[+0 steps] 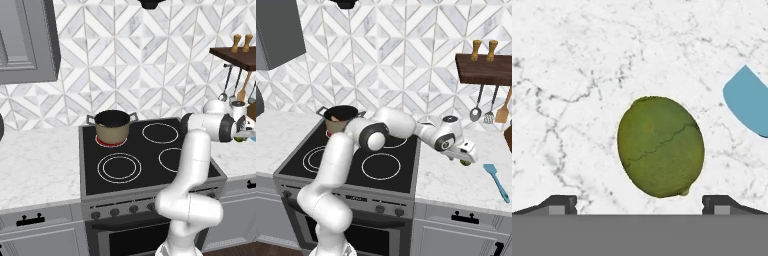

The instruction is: Put the lime and sweet potato in the pot. Retrieve the spatula and lightly stir the vegetables in the pot.

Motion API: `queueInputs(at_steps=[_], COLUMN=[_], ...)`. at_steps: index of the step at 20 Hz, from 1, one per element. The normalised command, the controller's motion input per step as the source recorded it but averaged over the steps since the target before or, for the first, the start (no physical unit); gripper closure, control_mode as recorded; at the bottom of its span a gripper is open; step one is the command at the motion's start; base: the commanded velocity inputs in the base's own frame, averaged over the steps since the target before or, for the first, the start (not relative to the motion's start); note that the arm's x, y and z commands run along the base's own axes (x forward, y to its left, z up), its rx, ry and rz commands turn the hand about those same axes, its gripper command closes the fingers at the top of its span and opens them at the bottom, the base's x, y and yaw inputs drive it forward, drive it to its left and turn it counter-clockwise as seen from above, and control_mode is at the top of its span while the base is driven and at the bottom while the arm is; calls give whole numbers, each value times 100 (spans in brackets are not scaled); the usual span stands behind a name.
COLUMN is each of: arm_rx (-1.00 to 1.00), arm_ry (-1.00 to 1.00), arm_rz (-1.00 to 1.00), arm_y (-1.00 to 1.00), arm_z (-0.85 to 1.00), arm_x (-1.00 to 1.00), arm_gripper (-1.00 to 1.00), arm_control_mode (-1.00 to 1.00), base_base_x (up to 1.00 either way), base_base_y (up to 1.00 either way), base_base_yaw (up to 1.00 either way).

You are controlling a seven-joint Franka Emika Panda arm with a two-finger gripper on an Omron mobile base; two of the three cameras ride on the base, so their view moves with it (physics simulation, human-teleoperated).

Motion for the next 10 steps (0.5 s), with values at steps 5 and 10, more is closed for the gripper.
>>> queueInputs(at_steps=[5, 10], arm_rx=[0, 0], arm_ry=[-13, -7], arm_rz=[0, 0], arm_y=[-37, -38], arm_z=[0, -1], arm_x=[25, 32], arm_gripper=[-100, -100], arm_control_mode=[-100, -100], base_base_x=[0, 0], base_base_y=[0, 0], base_base_yaw=[0, 0])
